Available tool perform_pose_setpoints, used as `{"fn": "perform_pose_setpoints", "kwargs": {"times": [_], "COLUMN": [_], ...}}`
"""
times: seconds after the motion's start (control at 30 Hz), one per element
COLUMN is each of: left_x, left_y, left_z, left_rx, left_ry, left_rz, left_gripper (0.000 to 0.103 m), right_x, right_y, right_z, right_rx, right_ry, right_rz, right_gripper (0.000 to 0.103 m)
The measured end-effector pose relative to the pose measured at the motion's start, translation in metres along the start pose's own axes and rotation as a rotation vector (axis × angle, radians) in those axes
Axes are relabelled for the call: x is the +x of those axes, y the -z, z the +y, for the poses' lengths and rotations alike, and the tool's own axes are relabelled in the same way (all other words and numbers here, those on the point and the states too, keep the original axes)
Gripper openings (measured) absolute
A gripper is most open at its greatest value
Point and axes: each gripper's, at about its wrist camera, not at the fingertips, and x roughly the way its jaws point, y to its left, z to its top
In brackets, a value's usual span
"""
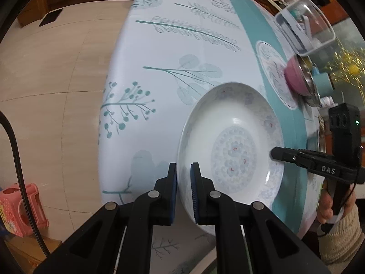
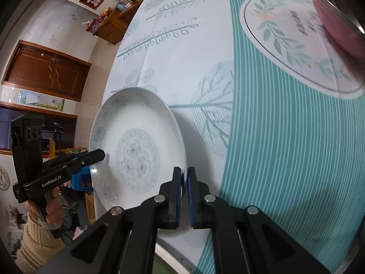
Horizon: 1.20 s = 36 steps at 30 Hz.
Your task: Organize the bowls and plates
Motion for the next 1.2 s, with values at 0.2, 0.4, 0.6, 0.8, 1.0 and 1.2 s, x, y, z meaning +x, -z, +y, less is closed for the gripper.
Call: {"fn": "perform_pose_setpoints", "kwargs": {"times": [0.2, 0.4, 0.6, 0.8, 1.0, 1.2], "left_x": [-0.005, -0.012, -0.029, -0.053, -0.064, -0.062], "left_y": [0.010, 0.012, 0.018, 0.035, 0.071, 0.121], "left_z": [-0.009, -0.014, -0.024, -0.040, -0.053, -0.056], "left_rx": [0.036, 0.033, 0.048, 0.076, 0.095, 0.107], "left_ry": [0.006, 0.008, 0.014, 0.022, 0.040, 0.029], "left_rz": [0.014, 0.006, -0.009, -0.024, 0.004, 0.050], "left_gripper": [0.009, 0.009, 0.009, 0.009, 0.009, 0.009], "right_x": [-0.005, -0.015, -0.029, -0.050, -0.068, -0.069], "right_y": [0.011, 0.014, 0.020, 0.039, 0.074, 0.127], "right_z": [-0.003, 0.004, 0.011, 0.018, 0.019, 0.014], "right_rx": [0.010, -0.008, -0.018, -0.027, -0.021, 0.008], "right_ry": [-0.009, 0.007, 0.012, 0.008, 0.010, 0.016], "right_rz": [0.011, -0.001, -0.017, -0.038, -0.049, -0.014], "right_gripper": [0.005, 0.005, 0.005, 0.005, 0.005, 0.005]}}
